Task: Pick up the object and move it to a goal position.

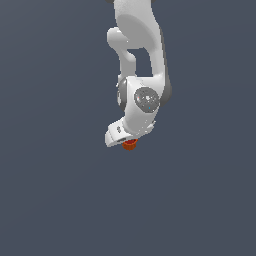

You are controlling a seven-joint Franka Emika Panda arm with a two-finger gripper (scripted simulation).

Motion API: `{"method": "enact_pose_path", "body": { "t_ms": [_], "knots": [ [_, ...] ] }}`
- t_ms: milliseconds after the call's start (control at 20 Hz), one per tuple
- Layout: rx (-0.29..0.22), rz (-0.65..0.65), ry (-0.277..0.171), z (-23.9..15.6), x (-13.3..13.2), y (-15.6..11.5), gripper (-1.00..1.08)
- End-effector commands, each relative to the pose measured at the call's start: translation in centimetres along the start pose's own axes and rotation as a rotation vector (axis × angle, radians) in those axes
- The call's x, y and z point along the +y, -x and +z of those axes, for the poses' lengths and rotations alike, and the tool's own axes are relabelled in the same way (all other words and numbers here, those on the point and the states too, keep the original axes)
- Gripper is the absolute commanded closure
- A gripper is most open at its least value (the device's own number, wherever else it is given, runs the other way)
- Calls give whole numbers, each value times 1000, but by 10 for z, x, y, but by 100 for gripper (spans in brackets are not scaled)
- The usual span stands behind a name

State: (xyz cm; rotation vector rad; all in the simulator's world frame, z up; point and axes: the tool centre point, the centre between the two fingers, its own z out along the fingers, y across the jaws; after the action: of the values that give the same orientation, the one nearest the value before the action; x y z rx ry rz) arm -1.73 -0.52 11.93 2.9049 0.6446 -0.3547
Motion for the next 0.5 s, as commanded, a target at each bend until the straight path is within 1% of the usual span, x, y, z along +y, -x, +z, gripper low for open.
{"method": "enact_pose_path", "body": {
  "t_ms": [0, 250, 450],
  "knots": [
    [-56, -94, 31, 8, -1, 2, -20],
    [-145, -232, 76, 18, -1, 6, -20],
    [-192, -301, 98, 23, 0, 7, -20]
  ]
}}
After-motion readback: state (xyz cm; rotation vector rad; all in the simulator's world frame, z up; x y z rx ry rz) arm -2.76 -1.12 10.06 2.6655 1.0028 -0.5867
